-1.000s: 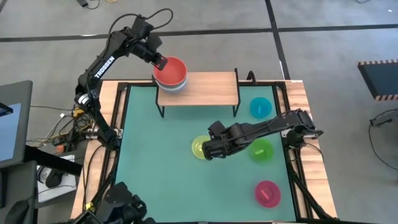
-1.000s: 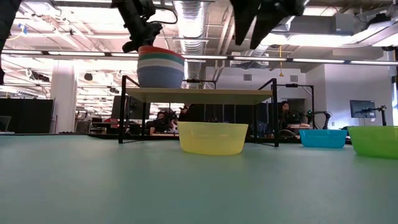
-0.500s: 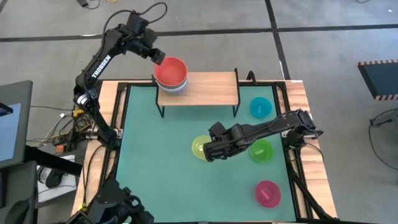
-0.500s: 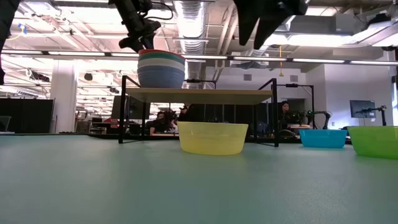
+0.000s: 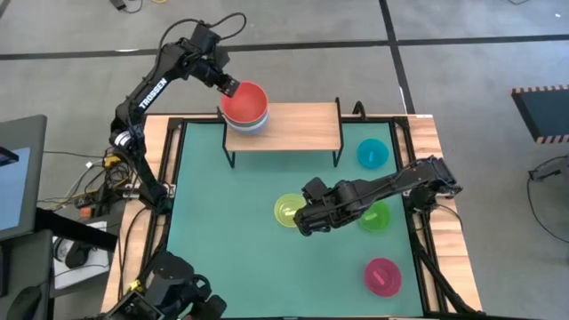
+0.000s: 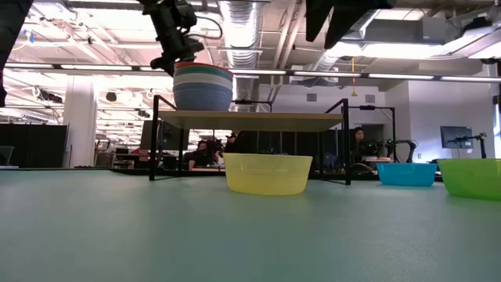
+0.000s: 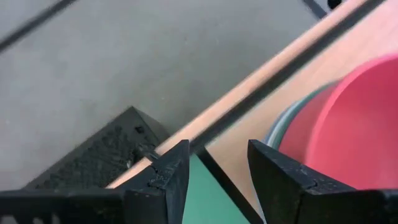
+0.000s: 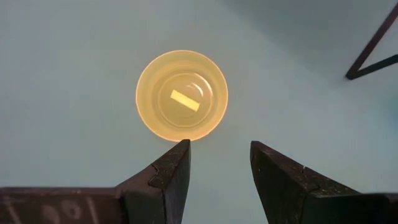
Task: Place and stack bowls onto a shelf
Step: Stack the orange bowl on top of the green bowl on the shelf
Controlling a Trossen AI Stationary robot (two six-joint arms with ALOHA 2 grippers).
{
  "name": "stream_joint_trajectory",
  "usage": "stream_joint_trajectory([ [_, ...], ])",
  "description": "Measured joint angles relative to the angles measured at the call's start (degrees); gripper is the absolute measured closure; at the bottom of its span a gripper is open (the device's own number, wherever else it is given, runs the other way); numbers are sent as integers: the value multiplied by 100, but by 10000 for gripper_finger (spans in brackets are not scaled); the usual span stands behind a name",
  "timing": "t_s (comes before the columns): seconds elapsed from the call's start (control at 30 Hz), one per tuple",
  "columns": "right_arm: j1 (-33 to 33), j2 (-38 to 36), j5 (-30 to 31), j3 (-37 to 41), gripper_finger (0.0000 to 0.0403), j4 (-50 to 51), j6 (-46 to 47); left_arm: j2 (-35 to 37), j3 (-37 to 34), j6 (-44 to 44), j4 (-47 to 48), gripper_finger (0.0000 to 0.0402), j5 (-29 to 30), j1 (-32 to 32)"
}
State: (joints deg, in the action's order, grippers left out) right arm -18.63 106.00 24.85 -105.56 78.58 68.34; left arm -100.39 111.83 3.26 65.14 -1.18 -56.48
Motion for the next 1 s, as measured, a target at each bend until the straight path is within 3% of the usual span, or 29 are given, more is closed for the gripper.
stream_joint_trajectory([
  [0.27, -13, 4, 33, 0, 211, -82, -11, 86, 317, 56, -72, 256, 85, -17],
  [0.37, 7, 4, 72, 0, 211, -63, -58, 152, 461, 236, -166, 256, 547, 64],
  [0.7, 116, -13, 97, 0, 211, -39, -122, 80, 68, 403, -414, 256, 1042, 130],
  [0.8, 111, -35, 95, 0, 211, -18, -128, 192, 207, 403, -450, 256, 811, 123],
  [1.0, 154, -122, 93, -2, 211, 56, -139, 467, 400, 459, -406, 280, -559, 280],
])
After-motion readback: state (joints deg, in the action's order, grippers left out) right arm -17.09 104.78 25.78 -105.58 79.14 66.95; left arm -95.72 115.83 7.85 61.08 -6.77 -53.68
